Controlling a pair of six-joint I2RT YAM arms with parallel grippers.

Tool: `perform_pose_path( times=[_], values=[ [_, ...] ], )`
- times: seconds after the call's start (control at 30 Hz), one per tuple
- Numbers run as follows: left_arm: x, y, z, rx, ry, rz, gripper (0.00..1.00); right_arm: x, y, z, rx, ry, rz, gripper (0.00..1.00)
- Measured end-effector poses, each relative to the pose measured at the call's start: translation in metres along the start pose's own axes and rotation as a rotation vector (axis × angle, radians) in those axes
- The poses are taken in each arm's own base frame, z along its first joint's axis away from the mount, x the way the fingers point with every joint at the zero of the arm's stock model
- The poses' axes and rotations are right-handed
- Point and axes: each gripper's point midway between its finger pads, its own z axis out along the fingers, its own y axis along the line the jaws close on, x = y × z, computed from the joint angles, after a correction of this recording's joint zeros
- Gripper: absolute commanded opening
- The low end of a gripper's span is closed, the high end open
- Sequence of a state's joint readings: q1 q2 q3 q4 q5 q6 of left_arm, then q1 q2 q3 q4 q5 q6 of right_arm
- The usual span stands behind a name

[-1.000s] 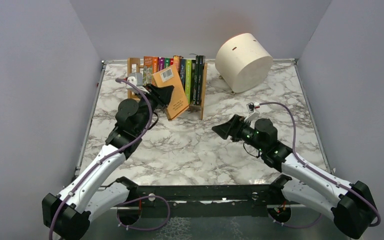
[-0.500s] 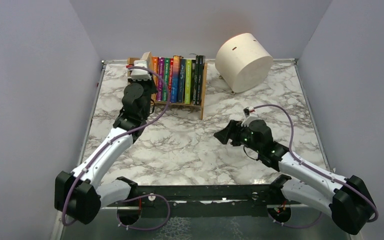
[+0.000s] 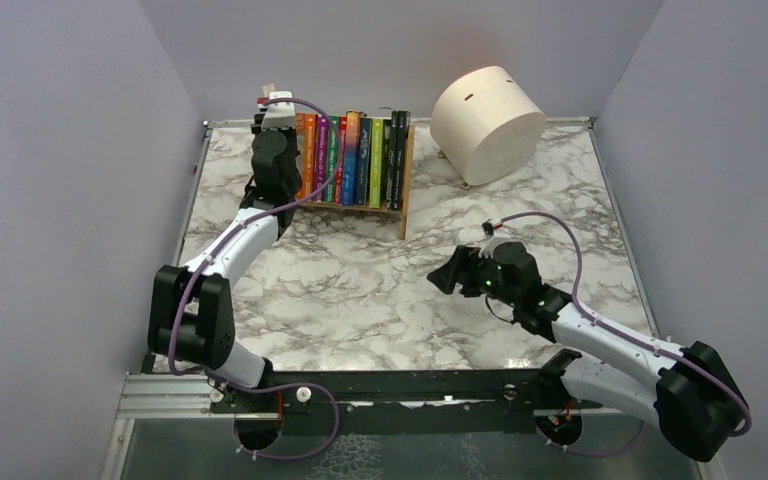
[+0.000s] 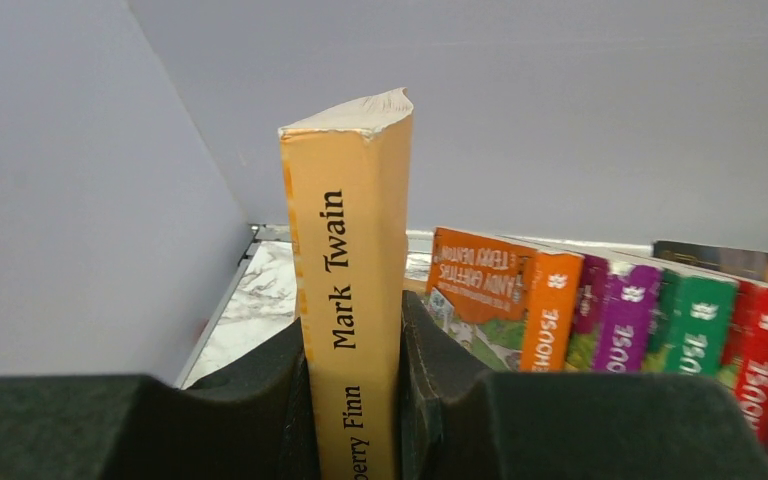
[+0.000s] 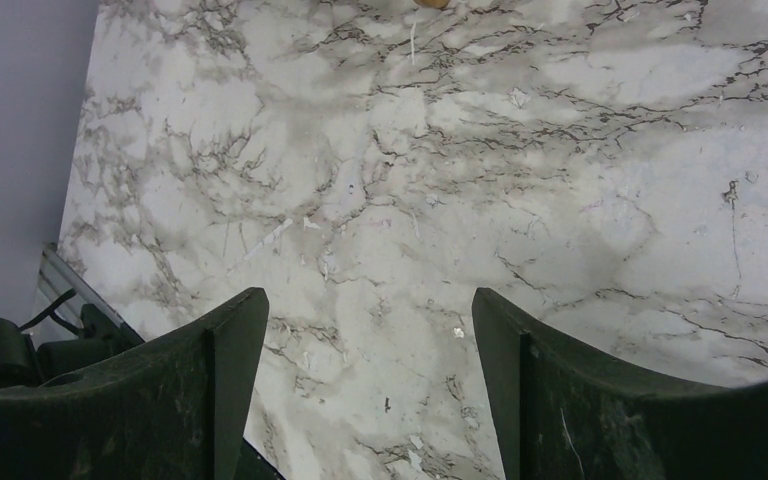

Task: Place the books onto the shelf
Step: Place the book on the shelf.

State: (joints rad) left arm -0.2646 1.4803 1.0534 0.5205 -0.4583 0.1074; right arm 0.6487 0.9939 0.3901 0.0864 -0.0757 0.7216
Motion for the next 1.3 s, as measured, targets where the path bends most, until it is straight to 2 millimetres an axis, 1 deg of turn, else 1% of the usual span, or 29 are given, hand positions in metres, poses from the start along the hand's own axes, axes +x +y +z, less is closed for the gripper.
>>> perform_pose_path(
  times=[0.07,0.13,0.33,0.53,0.6,0.8,0.97,1.3],
  values=[
    [0.008,0.007,0.010,-0.021,0.004,0.002,0.00,0.001,-0.001,0.001,0.003,0.004,-0.003,0.74],
    [0.019,0.008,0.017,-0.023,0.014,0.008,0.00,0.003,-0.003,0.003,0.010,0.012,-0.005,0.74],
    [0.051,-0.003,0.034,0.017,0.041,0.023,0.00,0.011,-0.010,0.009,0.032,0.042,-0.009,0.74],
    [0.070,-0.010,0.047,0.046,0.032,0.024,0.00,0.019,-0.015,0.014,0.044,0.072,-0.008,0.74],
    [0.080,-0.012,0.052,0.054,0.035,0.025,0.00,0.022,-0.017,0.015,0.047,0.083,-0.010,0.74],
    [0.106,-0.015,0.058,0.071,0.069,0.032,0.00,0.025,-0.018,0.018,0.050,0.094,-0.012,0.74],
    [0.112,-0.016,0.059,0.079,0.070,0.023,0.00,0.020,-0.015,0.020,0.041,0.087,-0.019,0.74],
    [0.117,-0.023,0.062,0.139,0.052,-0.052,0.00,0.020,-0.015,0.020,0.040,0.087,-0.023,0.74]
  ],
)
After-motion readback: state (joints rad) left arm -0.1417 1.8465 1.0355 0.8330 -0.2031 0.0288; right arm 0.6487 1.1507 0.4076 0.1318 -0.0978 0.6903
